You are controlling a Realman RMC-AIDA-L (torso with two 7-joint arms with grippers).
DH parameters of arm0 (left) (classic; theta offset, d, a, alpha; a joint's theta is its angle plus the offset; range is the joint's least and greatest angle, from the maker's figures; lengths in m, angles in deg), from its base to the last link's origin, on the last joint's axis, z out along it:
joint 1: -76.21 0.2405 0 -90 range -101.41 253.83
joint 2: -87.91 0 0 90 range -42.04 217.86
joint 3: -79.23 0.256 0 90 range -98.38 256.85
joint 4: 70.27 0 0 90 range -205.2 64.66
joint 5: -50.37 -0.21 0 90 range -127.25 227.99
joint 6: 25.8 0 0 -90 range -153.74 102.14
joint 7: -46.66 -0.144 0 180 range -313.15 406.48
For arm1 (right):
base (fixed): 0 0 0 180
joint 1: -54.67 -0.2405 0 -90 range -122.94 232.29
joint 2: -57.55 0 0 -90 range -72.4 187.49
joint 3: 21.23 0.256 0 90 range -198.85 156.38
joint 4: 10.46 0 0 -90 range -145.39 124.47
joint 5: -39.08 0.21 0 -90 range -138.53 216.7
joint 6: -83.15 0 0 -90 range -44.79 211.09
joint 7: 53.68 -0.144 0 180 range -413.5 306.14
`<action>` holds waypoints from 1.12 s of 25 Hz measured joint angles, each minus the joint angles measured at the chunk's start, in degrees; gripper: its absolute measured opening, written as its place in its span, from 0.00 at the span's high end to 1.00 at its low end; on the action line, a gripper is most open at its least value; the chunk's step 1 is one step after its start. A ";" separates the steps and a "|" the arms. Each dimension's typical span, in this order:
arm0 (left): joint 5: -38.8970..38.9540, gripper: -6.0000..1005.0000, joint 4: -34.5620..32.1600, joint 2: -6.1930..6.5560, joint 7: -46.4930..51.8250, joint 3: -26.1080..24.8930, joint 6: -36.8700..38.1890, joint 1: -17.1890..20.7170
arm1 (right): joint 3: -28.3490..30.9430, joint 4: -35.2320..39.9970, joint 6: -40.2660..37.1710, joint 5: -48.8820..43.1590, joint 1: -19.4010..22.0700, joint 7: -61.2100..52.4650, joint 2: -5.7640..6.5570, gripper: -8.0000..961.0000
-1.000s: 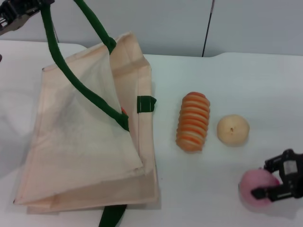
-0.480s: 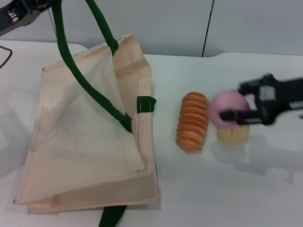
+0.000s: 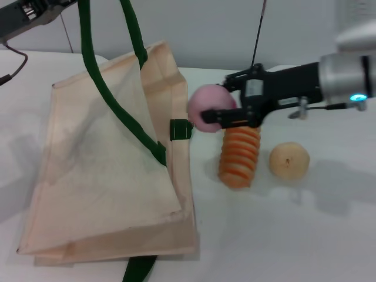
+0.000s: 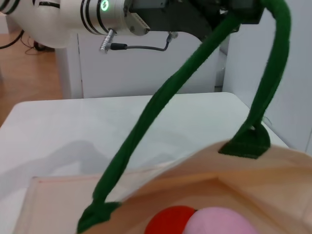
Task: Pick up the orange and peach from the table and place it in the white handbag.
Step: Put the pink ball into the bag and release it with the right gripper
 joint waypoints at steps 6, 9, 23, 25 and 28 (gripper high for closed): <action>-0.57 0.84 1.91 -0.24 -1.06 0.46 0.10 -1.92 | -0.73 -6.85 8.47 -0.15 -3.42 2.01 -0.09 0.42; -0.59 0.84 1.99 -0.55 -1.22 0.54 0.04 -2.30 | -0.74 -9.63 12.01 0.09 -5.21 2.71 -0.14 0.42; -1.31 0.84 2.03 -1.62 -1.17 0.76 -1.70 -4.22 | -0.16 -19.61 23.52 0.28 -12.87 7.37 -0.72 0.43; -1.31 0.84 2.03 -1.65 -1.13 0.76 -1.98 -4.36 | -0.13 -20.72 23.93 0.29 -13.82 8.23 -0.73 0.43; -1.31 0.84 2.03 -1.65 -1.11 0.76 -2.12 -4.72 | -0.12 -21.86 24.22 0.29 -15.18 9.33 -0.80 0.42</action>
